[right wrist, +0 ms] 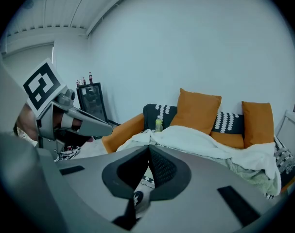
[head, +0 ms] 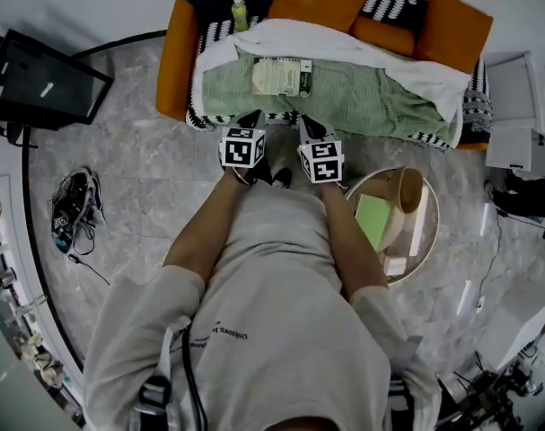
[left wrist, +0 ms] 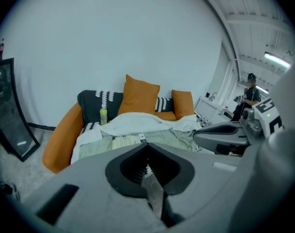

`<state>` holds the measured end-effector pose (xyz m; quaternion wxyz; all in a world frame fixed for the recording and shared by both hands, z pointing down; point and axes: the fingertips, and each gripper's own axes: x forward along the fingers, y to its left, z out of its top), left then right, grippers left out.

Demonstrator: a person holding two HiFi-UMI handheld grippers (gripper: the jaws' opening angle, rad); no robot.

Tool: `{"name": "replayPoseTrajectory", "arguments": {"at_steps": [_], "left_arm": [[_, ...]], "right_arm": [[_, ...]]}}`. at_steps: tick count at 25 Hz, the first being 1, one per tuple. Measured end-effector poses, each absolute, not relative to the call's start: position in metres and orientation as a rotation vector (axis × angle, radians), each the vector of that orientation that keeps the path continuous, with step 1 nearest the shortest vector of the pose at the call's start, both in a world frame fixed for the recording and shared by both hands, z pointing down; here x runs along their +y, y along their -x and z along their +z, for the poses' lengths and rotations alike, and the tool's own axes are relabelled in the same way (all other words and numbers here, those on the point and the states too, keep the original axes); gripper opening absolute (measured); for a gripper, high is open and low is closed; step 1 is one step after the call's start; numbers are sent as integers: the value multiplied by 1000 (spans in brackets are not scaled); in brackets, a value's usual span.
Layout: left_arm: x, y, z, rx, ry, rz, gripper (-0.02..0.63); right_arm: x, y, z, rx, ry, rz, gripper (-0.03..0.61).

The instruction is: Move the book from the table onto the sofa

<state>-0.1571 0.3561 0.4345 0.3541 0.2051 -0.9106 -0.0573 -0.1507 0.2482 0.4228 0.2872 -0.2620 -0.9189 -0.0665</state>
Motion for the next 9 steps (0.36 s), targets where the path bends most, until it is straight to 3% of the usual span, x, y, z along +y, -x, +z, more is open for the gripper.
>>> {"name": "replayPoseTrajectory", "arguments": {"at_steps": [9], "left_arm": [[362,162,439,-2370,-432,-220,9]], "right_arm": [[241,153,419,-2469,693,-215,6]]}}
